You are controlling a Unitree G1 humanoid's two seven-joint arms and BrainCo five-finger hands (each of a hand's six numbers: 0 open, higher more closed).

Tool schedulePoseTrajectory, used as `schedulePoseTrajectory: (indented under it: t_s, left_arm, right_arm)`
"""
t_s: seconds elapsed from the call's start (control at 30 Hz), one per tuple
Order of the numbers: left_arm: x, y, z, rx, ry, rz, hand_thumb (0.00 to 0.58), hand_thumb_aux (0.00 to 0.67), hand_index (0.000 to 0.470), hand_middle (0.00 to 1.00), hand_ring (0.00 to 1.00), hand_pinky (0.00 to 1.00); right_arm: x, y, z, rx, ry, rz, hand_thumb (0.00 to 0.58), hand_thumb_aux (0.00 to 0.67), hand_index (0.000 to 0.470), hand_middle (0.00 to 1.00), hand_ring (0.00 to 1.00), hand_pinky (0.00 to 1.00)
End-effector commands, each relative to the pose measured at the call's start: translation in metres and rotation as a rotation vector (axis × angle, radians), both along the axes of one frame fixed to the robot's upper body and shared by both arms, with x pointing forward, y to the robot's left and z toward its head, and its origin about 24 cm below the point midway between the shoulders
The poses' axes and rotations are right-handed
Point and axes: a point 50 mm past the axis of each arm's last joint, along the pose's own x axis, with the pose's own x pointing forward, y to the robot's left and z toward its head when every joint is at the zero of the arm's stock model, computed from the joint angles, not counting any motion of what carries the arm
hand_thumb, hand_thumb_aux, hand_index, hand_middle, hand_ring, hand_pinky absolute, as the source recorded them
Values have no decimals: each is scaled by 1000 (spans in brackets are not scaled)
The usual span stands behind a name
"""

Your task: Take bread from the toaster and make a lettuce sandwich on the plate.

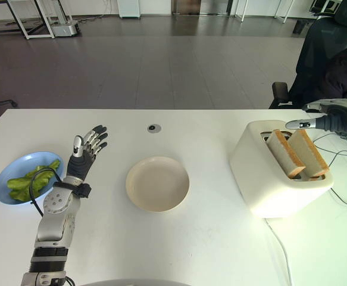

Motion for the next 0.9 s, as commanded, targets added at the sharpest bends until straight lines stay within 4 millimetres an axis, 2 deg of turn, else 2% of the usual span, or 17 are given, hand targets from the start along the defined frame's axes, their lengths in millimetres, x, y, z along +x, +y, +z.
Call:
schedulePoseTrajectory:
  t_s: [0.03, 0.57, 0.6, 0.63, 0.67, 0.7, 0.73, 0.77, 0.9]
  left_arm:
    - [-3, 2, -2, 7, 12, 9, 0, 0, 0, 0, 0, 0]
    - [-5, 4, 1, 8, 10, 26, 0, 0, 0, 0, 0, 0]
    - [-5, 4, 1, 8, 9, 26, 0, 0, 0, 0, 0, 0]
    - [-5, 4, 1, 8, 9, 26, 0, 0, 0, 0, 0, 0]
    - [-5, 4, 1, 8, 10, 27, 0, 0, 0, 0, 0, 0]
    - [-5, 4, 1, 8, 11, 28, 0, 0, 0, 0, 0, 0]
    - [-5, 5, 1, 9, 11, 29, 0, 0, 0, 0, 0, 0]
    - [-5, 5, 1, 9, 12, 31, 0, 0, 0, 0, 0, 0]
    - [-3, 8, -2, 15, 20, 43, 0, 0, 0, 0, 0, 0]
  right_arm:
    - [-6, -15, 3, -50, 19, -59, 0, 0, 0, 0, 0, 0]
    - [-10, -14, -28, -62, 156, -49, 0, 0, 0, 0, 0, 0]
    - [-10, -14, -31, -60, 167, -51, 116, 71, 50, 0, 0, 0]
    - [-11, -15, -33, -57, 177, -52, 316, 218, 153, 0, 0, 0]
    - [-12, -14, -36, -52, 193, -51, 460, 365, 256, 0, 0, 0]
    - [-12, -14, -39, -46, 207, -49, 578, 631, 442, 0, 0, 0]
    - [-13, -13, -42, -39, 221, -45, 559, 544, 382, 0, 0, 0]
    - [-14, -11, -44, -31, 234, -39, 580, 670, 470, 0, 0, 0]
    - [-13, -6, -44, -33, 236, -31, 580, 670, 470, 0, 0, 0]
